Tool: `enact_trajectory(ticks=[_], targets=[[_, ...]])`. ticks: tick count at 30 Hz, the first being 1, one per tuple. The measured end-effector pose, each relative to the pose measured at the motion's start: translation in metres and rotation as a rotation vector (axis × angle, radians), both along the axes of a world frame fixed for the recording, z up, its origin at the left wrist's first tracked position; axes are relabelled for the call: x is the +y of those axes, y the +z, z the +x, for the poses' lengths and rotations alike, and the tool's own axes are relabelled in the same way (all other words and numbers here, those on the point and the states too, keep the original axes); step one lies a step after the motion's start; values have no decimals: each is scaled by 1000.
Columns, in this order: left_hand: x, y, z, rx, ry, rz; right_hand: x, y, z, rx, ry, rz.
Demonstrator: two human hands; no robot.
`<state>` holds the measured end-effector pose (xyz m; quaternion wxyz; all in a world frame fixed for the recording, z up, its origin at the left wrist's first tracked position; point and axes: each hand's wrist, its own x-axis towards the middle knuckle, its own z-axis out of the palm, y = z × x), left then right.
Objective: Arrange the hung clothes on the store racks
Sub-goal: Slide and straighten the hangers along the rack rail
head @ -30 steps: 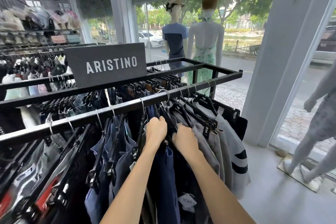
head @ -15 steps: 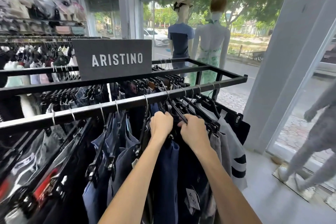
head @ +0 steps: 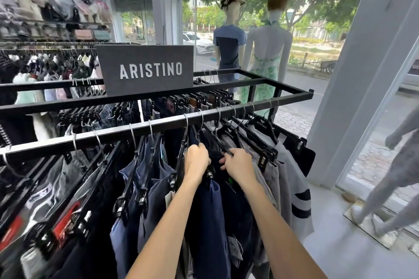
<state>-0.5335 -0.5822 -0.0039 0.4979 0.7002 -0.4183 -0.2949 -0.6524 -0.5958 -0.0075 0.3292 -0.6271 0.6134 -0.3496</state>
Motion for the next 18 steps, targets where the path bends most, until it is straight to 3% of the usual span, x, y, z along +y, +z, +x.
enact_trajectory(ticks=[4, 8, 10, 13, 15, 18], targets=[[1, 1, 1, -68, -21, 80, 6, -6, 1, -13, 16, -14], [10, 8, -3, -397, 3, 188, 13, -5, -9, -7, 23, -105], [20, 13, -11, -615, 77, 114, 13, -5, -18, 24, -58, -289], [24, 20, -27, -858, 123, -155, 14, -8, -35, 94, -204, -482], [14, 27, -37, -844, -44, -270, 13, -16, -42, 145, -195, -410], [-10, 45, -54, -685, -262, -196, 12, -37, -46, 263, -150, -197]])
